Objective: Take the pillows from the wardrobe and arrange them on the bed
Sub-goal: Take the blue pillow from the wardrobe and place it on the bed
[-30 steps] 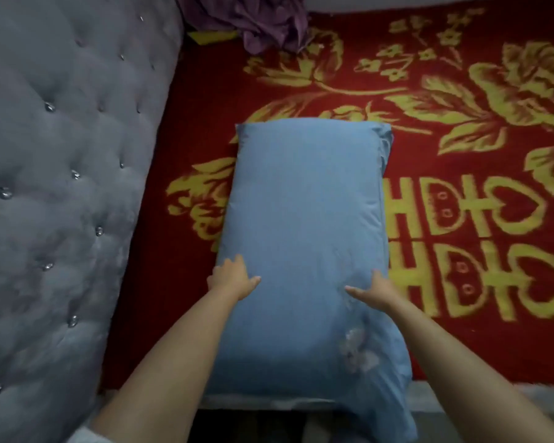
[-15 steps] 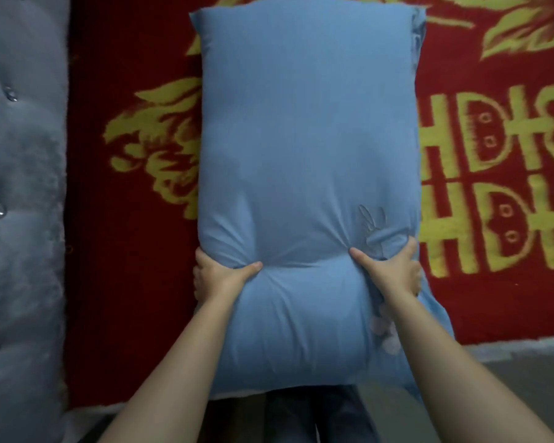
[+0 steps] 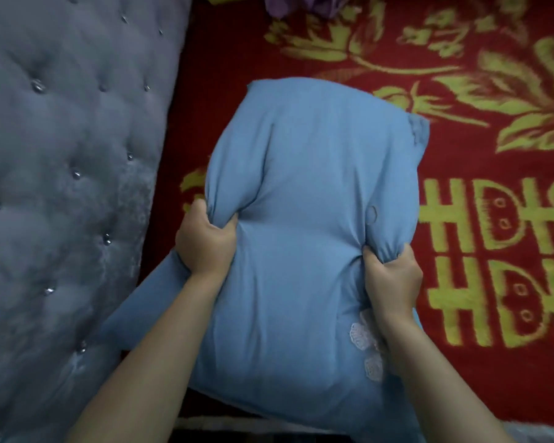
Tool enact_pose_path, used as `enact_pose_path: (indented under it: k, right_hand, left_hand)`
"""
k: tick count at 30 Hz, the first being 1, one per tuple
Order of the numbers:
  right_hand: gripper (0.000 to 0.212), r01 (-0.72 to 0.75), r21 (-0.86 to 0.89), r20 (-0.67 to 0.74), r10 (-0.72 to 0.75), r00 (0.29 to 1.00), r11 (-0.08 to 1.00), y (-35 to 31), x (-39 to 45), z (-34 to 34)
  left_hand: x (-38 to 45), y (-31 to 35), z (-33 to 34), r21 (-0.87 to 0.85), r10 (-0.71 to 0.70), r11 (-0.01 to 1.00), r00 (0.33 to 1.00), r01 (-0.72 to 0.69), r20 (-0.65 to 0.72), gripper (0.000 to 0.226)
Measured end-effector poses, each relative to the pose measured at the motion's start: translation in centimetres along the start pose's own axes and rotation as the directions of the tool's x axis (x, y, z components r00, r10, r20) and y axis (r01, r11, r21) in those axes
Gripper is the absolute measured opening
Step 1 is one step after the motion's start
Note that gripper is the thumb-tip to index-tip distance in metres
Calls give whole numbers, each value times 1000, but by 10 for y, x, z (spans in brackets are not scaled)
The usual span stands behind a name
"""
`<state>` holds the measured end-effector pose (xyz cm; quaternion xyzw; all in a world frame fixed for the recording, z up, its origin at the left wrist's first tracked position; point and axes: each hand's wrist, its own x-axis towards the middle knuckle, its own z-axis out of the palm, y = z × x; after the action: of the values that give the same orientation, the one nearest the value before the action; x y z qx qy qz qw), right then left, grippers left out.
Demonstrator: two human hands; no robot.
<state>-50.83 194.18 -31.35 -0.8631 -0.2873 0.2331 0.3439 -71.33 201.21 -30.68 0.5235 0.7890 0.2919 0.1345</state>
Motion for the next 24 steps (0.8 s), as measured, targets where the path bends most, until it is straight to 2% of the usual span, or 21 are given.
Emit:
enact_pose_path:
  k: [2, 5, 8, 9, 11, 13, 15, 17, 19, 21, 24]
  right_hand:
    - [24, 69, 83, -13, -69, 998, 994, -40, 16, 5]
    - [34, 174, 153, -40, -169, 985, 973, -115, 51, 21]
    - [15, 265, 170, -36, -263, 964, 949, -181, 104, 39]
    - [15, 289, 174, 23, -298, 954, 941, -197, 120, 45]
    - [37, 373, 145, 177, -395, 902, 917, -214, 138, 61]
    - [42, 503, 15, 313, -482, 818, 864, -210, 133, 82]
    - [40, 619, -170, 462, -493, 737, 767, -187, 114, 101]
    - [33, 675, -264, 565, -456, 687, 689, -157, 100, 113]
    - [28, 680, -339, 636, -374, 675, 651, -130, 94, 117]
    - [28, 658, -385, 676, -287, 679, 647, -107, 91, 115]
    - [28, 657, -395, 697, -256, 669, 643, -89, 81, 106]
  left_hand:
    - [33, 19, -9, -36, 32, 999, 996, -35, -81, 32]
    - [102, 50, -20, -68, 0, 998, 982, -12, -187, 29]
    - [188, 80, -34, -12, -12, 1000, 986, 10, -168, 44]
    - [214, 88, -40, 60, 16, 998, 990, -8, -141, 51]
    - [245, 99, -48, 217, 116, 971, 991, -99, -68, 63]
    - [246, 104, -40, 301, 209, 930, 977, -209, 32, 59]
    - [221, 96, -19, 366, 251, 879, 949, -306, 190, 47]
    - [184, 73, 7, 386, 198, 855, 907, -345, 372, 40]
    - [149, 45, 27, 394, 113, 851, 854, -347, 508, 37]
    - [120, 18, 39, 418, 44, 847, 827, -328, 560, 33]
    - [90, -8, 42, 440, -7, 841, 808, -314, 590, 29]
